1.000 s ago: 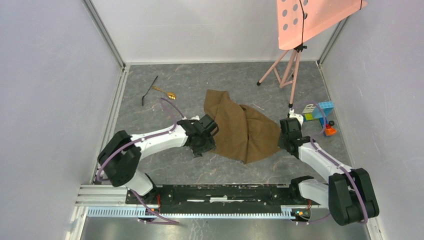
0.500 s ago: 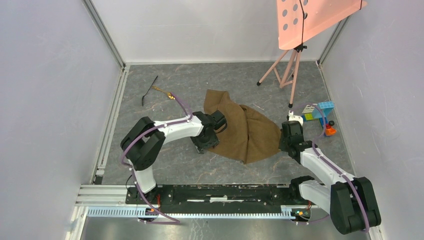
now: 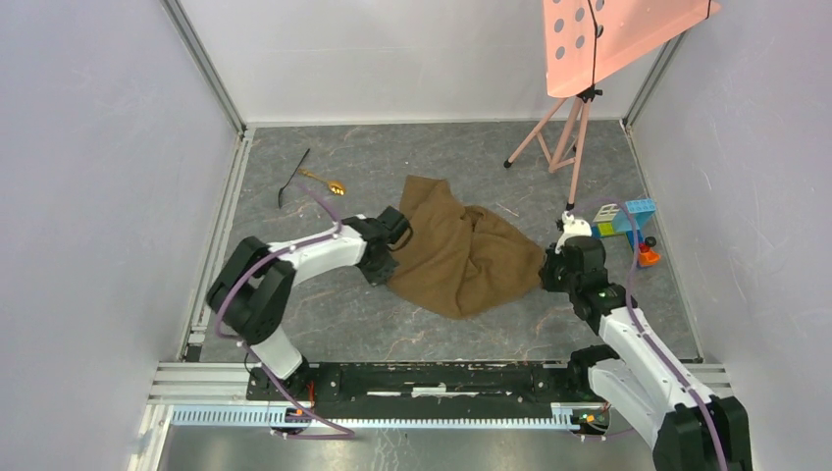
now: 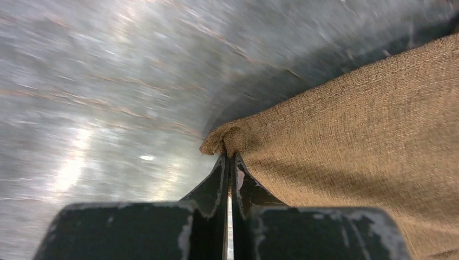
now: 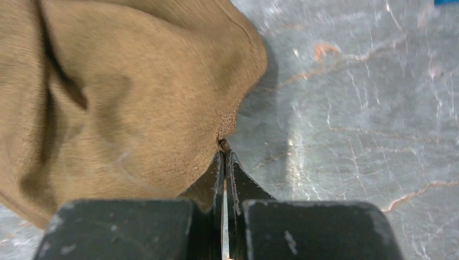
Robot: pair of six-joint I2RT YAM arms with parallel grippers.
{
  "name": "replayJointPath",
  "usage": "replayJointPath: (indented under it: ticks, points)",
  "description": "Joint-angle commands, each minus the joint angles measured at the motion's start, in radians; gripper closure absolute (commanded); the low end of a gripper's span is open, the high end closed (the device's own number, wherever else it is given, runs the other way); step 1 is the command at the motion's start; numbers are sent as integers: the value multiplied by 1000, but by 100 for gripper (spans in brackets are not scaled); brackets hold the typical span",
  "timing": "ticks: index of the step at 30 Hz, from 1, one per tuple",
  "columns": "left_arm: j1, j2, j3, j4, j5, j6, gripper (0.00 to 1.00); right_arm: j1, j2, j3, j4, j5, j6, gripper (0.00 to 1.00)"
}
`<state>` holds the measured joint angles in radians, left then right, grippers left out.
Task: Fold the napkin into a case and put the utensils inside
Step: Pick up the crumpled napkin from the center of the board, then flatten out the crumpled napkin at the center of the board.
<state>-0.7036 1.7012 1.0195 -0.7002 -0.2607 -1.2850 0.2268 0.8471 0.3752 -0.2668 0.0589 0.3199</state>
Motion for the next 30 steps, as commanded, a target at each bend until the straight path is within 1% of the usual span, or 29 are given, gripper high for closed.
replayJointPath:
  ticks: [1,4,6,9,11,12,13,16,19,22,24,25,26,28,30]
  points:
    - [83,-271,-47,49,-79,205,98,-2,-114,127,22,-112,-41,100]
    - [107,-491,53,7,-103,368,98,-2,-222,218,52,-192,-26,100]
    - [110,-608,148,-55,-130,431,98,-1,-289,276,90,-284,-1,100]
    - [134,-721,341,-165,-66,493,98,-1,-393,355,181,-425,53,100]
    - [134,-780,452,-196,-12,532,98,-2,-458,401,256,-506,111,100]
    - [134,-814,494,-189,18,543,98,-2,-479,424,260,-528,141,100]
    - [134,-850,521,-167,48,555,98,-2,-497,452,300,-553,165,100]
    - [132,-922,591,-88,132,591,98,-2,-510,549,337,-626,240,100]
    - [133,-937,681,-51,221,636,98,-7,-492,628,397,-690,320,100]
    - [134,-934,724,-16,230,672,98,-24,-471,676,450,-728,366,100]
    - [134,-925,728,-2,199,693,98,-38,-458,679,460,-720,365,100]
    - [133,-916,725,-2,161,701,98,-39,-455,671,447,-693,348,100]
    - [133,-905,716,-3,121,705,98,-40,-454,659,405,-627,325,100]
    - [133,-862,703,-47,-38,682,98,-40,-442,638,291,-454,271,100]
    - [134,-772,721,-133,-211,654,98,-41,-411,599,201,-282,257,100]
